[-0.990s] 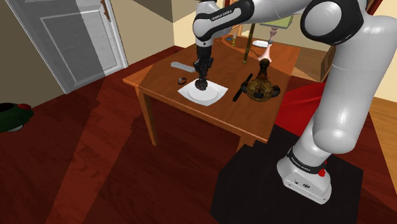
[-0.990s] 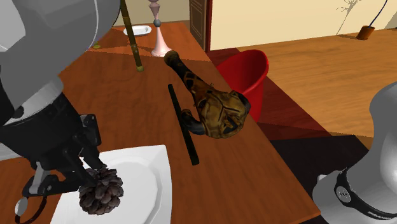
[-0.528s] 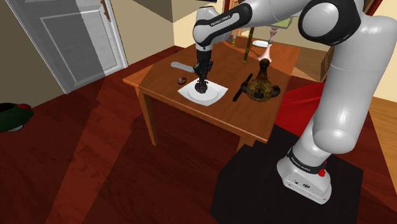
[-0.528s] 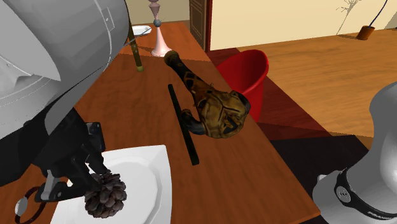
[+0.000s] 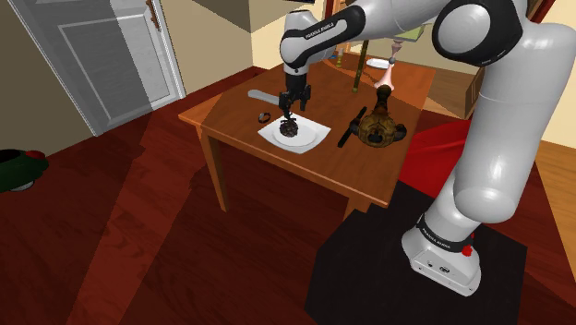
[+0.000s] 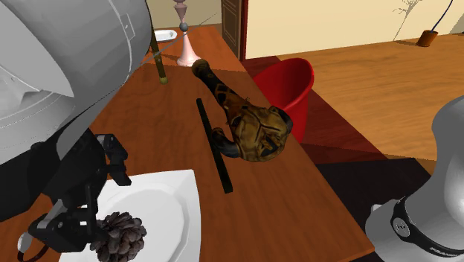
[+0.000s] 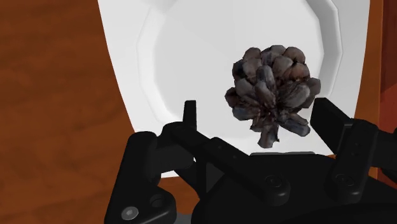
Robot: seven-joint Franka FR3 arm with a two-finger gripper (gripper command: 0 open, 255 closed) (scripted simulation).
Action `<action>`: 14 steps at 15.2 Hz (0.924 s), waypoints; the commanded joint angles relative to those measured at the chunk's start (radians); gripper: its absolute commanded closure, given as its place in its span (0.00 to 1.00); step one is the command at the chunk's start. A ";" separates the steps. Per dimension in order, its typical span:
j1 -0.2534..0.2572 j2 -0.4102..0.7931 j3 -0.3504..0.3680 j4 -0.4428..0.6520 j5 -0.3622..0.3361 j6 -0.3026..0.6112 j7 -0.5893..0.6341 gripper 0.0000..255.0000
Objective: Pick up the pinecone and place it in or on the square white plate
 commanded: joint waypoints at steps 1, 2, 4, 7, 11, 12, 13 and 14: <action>0.000 0.000 0.000 0.000 0.000 0.000 0.000 0.00; 0.000 0.001 0.000 -0.001 0.000 0.001 0.001 0.00; 0.001 -0.019 -0.001 0.042 -0.005 -0.061 0.004 0.00; 0.001 -0.032 -0.002 0.085 -0.008 -0.117 0.006 0.00; 0.001 -0.032 -0.002 0.085 -0.008 -0.117 0.006 0.00; 0.001 -0.032 -0.002 0.085 -0.008 -0.117 0.006 0.00; 0.001 -0.032 -0.002 0.085 -0.008 -0.117 0.006 0.00; 0.001 -0.032 -0.002 0.085 -0.008 -0.117 0.006 0.00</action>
